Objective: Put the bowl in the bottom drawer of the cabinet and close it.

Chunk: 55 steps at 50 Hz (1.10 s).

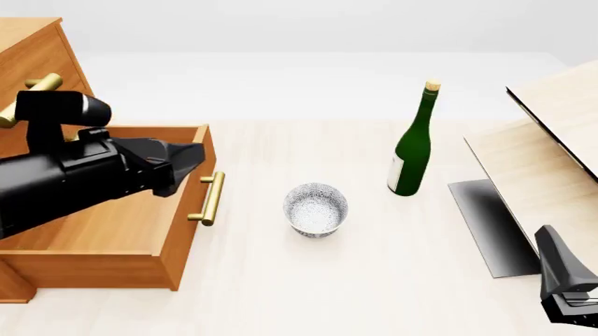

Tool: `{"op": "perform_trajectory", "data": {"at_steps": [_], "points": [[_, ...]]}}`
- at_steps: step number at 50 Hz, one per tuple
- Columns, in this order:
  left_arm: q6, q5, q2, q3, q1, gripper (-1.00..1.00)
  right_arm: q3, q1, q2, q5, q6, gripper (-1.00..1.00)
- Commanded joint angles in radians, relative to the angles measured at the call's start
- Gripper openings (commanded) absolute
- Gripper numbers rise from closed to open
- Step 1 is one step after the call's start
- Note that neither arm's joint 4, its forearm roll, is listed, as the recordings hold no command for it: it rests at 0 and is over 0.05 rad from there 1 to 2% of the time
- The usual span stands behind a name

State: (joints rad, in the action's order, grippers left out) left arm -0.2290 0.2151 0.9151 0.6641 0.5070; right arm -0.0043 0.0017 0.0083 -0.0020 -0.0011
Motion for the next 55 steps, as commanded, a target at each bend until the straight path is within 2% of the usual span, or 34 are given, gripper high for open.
{"op": "perform_trajectory", "data": {"at_steps": [1,25,39,55], "points": [[-0.001,-0.007,0.063,0.064,0.013,1.00,0.000,0.000,0.000,0.000,0.000,1.00],[-0.016,-0.035,0.245,0.184,0.045,1.00,0.000,0.000,0.000,0.000,0.000,1.00],[-0.090,-0.062,0.372,0.238,0.055,1.00,0.000,0.000,0.000,0.000,0.000,1.00],[-0.133,-0.099,0.463,0.267,0.064,1.00,0.000,0.000,0.000,0.000,0.000,1.00]]}}
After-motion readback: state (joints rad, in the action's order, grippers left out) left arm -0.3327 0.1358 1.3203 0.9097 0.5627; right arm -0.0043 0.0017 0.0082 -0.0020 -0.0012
